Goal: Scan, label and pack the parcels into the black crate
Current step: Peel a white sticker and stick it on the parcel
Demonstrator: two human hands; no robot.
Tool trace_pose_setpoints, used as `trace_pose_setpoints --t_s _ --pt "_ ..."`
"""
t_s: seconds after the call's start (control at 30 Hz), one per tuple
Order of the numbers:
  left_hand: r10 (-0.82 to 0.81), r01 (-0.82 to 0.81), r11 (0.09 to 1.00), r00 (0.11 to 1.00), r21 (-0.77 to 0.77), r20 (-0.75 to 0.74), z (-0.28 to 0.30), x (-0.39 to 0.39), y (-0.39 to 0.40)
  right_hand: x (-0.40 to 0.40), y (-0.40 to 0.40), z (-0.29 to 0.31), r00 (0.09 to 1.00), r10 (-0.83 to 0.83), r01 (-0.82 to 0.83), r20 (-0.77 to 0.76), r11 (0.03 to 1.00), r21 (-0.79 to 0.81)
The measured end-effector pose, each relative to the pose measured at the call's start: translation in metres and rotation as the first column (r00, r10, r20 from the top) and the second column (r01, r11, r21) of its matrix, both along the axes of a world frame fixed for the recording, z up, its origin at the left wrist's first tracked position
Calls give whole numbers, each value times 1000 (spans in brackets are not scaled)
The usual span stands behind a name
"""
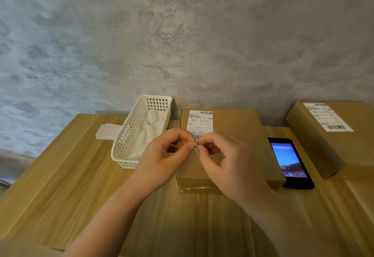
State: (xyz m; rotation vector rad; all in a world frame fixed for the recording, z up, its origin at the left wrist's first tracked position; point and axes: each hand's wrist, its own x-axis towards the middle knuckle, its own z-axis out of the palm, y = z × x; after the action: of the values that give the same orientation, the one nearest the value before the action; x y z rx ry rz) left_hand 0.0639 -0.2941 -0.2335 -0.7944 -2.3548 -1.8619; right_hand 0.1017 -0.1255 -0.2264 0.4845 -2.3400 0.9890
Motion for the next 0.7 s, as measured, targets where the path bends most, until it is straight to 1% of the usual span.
trace_pose_setpoints --t_s 0.23,0.4,0.47,0.57,0.7 --pt "62 -95 986 973 -140 -220 2 4 1 3 2 2 1000 -9 9 -1 1000 -1" --pt "70 -148 965 941 -215 -332 5 7 3 3 1 0 1000 -20 20 24 1000 -23" --pt "68 -156 960 934 -232 -350 5 8 4 3 0 -1 999 -32 33 32 999 -26" --pt "75 -153 964 941 -219 -331 4 8 4 2 0 -1 998 -21 23 62 999 -32" --pt "83 -135 975 958 -179 -274 0 7 3 -1 0 -2 988 14 8 155 990 -142"
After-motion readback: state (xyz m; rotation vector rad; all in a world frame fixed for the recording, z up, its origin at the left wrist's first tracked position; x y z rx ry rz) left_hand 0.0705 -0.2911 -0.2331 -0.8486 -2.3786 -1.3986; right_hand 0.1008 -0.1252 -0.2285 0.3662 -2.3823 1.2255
